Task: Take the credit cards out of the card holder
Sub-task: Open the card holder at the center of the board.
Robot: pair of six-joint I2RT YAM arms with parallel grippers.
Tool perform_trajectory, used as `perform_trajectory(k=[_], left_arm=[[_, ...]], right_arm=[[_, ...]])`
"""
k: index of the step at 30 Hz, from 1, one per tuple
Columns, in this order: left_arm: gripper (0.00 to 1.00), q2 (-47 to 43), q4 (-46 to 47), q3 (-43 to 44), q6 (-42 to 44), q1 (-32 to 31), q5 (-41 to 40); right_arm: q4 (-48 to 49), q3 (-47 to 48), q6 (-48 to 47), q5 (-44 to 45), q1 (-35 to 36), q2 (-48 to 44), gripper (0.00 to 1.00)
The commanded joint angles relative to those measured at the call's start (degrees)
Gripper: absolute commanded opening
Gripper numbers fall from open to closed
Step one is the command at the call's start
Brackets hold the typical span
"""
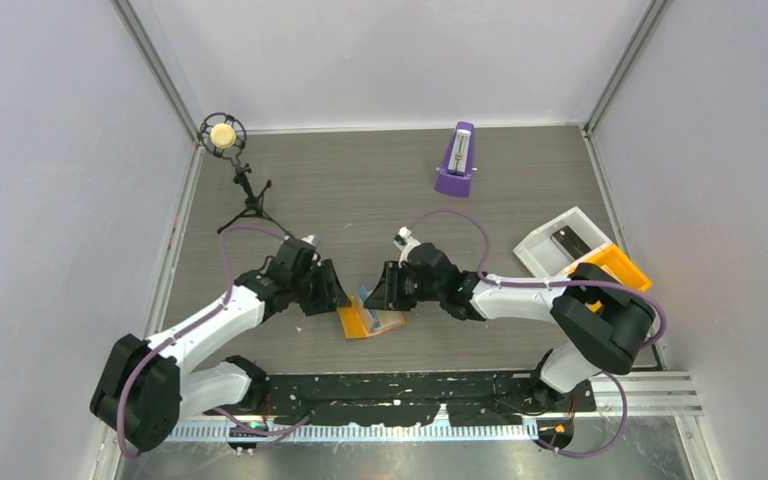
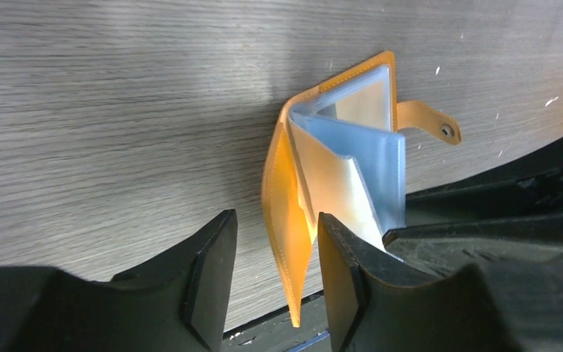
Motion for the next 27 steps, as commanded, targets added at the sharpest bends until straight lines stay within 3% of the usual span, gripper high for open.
perform_trajectory(k=[1,13,19,23,27], left_arm=[[0.49,-3.9,-2.08,-0.66,0.89,3.58,0.43],[0.72,-10.72,-1.3,-4.08,-0.33,7.14,3.2],[0.74,-10.15,0.83,-5.53,0.19,7.14,4.35],[0.64,-7.81,3.3,-6.88,0.6,7.13,5.52],[0.38,-4.29,4.89,-6.79,2.62,7.14,6.64]], right_arm=[[3.6,3.85,-0.37,-1.74,1.7,1.22,0.34],[3.46,6.9,-0.23,-1.99,5.06,6.37,0.38],[3.23,6.88,-0.73,-1.21,5.05,7.23,0.38],[3.1,6.38,-0.61,-1.03,5.03,5.83,0.38],[-2.03,6.76,-3.68,1.3,4.1,2.58,0.4]])
